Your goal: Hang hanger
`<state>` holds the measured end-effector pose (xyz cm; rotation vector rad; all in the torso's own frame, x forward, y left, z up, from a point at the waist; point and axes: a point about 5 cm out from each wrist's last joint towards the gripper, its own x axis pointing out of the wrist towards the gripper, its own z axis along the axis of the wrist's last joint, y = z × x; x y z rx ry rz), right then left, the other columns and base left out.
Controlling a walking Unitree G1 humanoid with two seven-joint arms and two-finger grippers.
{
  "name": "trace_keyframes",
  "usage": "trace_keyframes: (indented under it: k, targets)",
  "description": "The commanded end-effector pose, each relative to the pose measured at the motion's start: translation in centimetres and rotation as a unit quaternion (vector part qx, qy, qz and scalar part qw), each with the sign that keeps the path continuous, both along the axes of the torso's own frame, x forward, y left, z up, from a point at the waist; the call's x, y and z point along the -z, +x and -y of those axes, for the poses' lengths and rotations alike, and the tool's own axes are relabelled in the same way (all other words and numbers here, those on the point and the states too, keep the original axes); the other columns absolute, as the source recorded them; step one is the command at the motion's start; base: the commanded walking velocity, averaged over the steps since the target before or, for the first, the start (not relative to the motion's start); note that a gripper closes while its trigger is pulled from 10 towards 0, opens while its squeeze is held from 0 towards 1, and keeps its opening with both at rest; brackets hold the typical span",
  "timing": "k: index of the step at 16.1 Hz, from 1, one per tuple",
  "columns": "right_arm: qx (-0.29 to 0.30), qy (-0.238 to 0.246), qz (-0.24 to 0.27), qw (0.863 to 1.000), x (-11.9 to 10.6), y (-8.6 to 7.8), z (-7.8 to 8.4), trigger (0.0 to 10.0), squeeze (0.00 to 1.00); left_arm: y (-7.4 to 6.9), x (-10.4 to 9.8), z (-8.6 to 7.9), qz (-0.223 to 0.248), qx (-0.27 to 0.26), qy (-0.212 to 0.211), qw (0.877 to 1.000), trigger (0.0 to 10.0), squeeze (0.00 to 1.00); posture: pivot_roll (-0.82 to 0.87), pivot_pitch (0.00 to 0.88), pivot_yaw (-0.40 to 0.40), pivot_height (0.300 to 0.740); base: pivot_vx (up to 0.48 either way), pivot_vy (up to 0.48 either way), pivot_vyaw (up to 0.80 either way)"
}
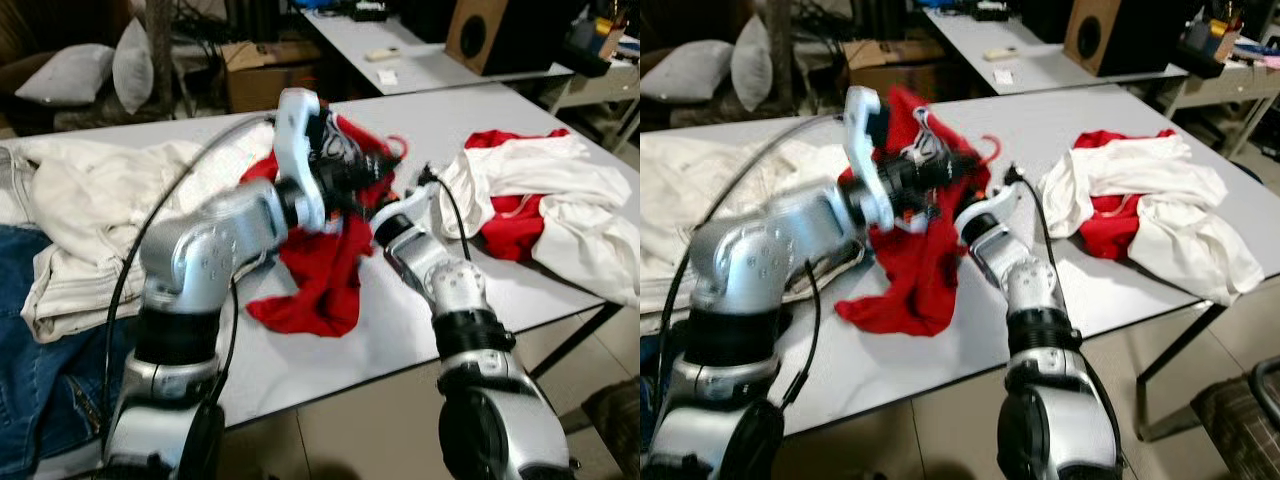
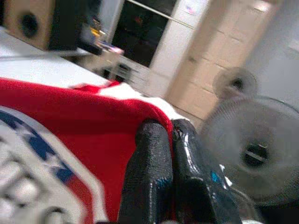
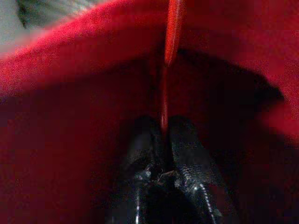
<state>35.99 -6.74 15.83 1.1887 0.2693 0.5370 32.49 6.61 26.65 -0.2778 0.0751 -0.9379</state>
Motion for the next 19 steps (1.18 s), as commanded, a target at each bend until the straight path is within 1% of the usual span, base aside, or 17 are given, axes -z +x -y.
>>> trace_keyframes:
  k: [1, 2, 3, 4, 5, 6, 7, 8, 9, 10, 11, 12, 13, 15, 17, 18, 19]
  targets:
    - [-0.003, 0.013, -0.009, 1.000, 0.0, -0.7, -0.2, 10.0, 0.00, 0.7, -0.6, -0.8, 0.027, -0.030, 0.031, 0.999, 0.0, 0.00, 0.06, 0.000, -0.003, 0.740, 0.000, 0.000, 0.00]
    - [0.001, 0.014, -0.008, 1.000, -0.2, -1.1, 0.3, 10.0, 0.00, 1.1, -0.5, -1.4, 0.039, -0.044, 0.061, 0.996, 0.0, 0.00, 0.06, 0.000, -0.003, 0.740, 0.000, 0.000, 0.00]
    - [0.007, 0.023, -0.005, 1.000, -0.7, -1.3, 0.8, 10.0, 0.00, 1.5, -0.5, -1.9, 0.042, -0.058, 0.077, 0.995, 0.0, 0.00, 0.05, 0.000, 0.002, 0.740, 0.000, 0.000, 0.00]
    - [0.012, 0.034, 0.002, 0.999, -1.6, -1.9, 1.5, 10.0, 0.00, 1.6, -0.4, -2.5, 0.043, -0.062, 0.099, 0.992, 0.3, 0.00, 0.03, 0.000, 0.009, 0.740, 0.000, 0.000, 0.00]
    - [0.013, 0.035, 0.005, 0.999, -1.9, -2.1, 1.6, 10.0, 0.00, 1.1, -0.4, -2.2, 0.040, -0.041, 0.099, 0.993, 1.0, 0.00, 0.03, 0.000, 0.013, 0.740, 0.000, 0.000, 0.00]
    - [0.018, 0.033, 0.001, 0.999, -1.8, -2.2, 1.7, 10.0, 0.00, 0.0, 0.0, -1.4, 0.039, -0.002, 0.104, 0.994, 3.3, 0.00, 0.02, 0.000, 0.013, 0.740, 0.000, 0.000, 0.00]
    - [0.020, 0.033, -0.002, 0.999, -1.7, -2.2, 1.8, 10.0, 0.00, -0.3, 0.2, -1.2, 0.041, 0.006, 0.107, 0.993, 3.3, 0.00, 0.02, 0.000, 0.013, 0.740, 0.000, 0.000, 0.00]
    - [0.017, 0.040, -0.005, 0.999, -1.9, -2.4, 1.6, 10.0, 0.00, 0.0, 0.7, -1.0, 0.044, -0.008, 0.116, 0.992, 6.8, 0.00, 0.02, 0.000, 0.009, 0.740, 0.000, 0.000, 0.00]
    - [0.013, 0.038, -0.007, 0.999, -2.0, -2.8, 1.5, 10.0, 0.00, 0.1, 0.7, -0.8, 0.043, -0.007, 0.105, 0.993, 10.0, 0.00, 0.02, 0.000, 0.004, 0.740, 0.000, 0.000, 0.00]
    - [0.012, 0.032, -0.013, 0.999, -2.0, -3.0, 1.5, 10.0, 0.00, -0.2, 0.3, -0.5, 0.041, 0.018, 0.081, 0.996, 10.0, 0.00, 0.02, 0.000, 0.000, 0.740, 0.000, 0.000, 0.00]
    - [0.016, 0.024, -0.019, 0.999, -1.9, -3.1, 1.6, 10.0, 0.00, -0.6, 0.0, -0.3, 0.041, 0.037, 0.078, 0.995, 10.0, 1.00, 0.02, 0.000, 0.000, 0.740, 0.000, 0.000, 0.00]
    - [0.019, 0.013, -0.020, 1.000, -1.8, -3.2, 1.8, 10.0, 0.00, -0.8, -0.2, -0.4, 0.040, 0.044, 0.077, 0.995, 10.0, 1.00, 0.02, 0.000, 0.000, 0.740, 0.000, 0.000, 0.00]
    - [0.025, -0.009, -0.021, 0.999, -1.5, -3.2, 2.1, 10.0, 0.00, -1.2, -0.6, -0.6, 0.035, 0.054, 0.068, 0.996, 10.0, 1.00, 0.02, 0.000, -0.006, 0.740, 0.000, 0.000, 0.00]
    - [0.045, -0.015, -0.023, 0.999, -1.4, -3.2, 2.8, 10.0, 0.00, -1.3, -0.6, -1.2, 0.033, 0.051, 0.084, 0.995, 10.0, 1.00, 0.02, 0.000, -0.010, 0.740, 0.000, 0.000, 0.00]
    - [0.053, -0.027, -0.024, 0.998, -1.3, -3.2, 3.6, 10.0, 0.00, -1.4, 0.1, -2.6, 0.014, 0.043, 0.117, 0.992, 10.0, 1.00, 0.03, 0.000, -0.014, 0.740, 0.000, 0.000, 0.00]
    - [0.057, -0.040, -0.014, 0.998, -1.4, -3.2, 3.9, 10.0, 0.00, -1.2, 0.6, -3.5, 0.011, 0.021, 0.154, 0.988, 10.0, 1.00, 0.03, 0.000, -0.014, 0.740, 0.000, 0.000, 0.00]
    - [0.059, -0.049, -0.008, 0.997, -1.5, -3.1, 4.0, 10.0, 0.00, -1.1, 0.7, -4.0, 0.015, 0.008, 0.171, 0.985, 10.0, 1.00, 0.03, 0.000, -0.013, 0.740, 0.000, 0.000, 0.00]
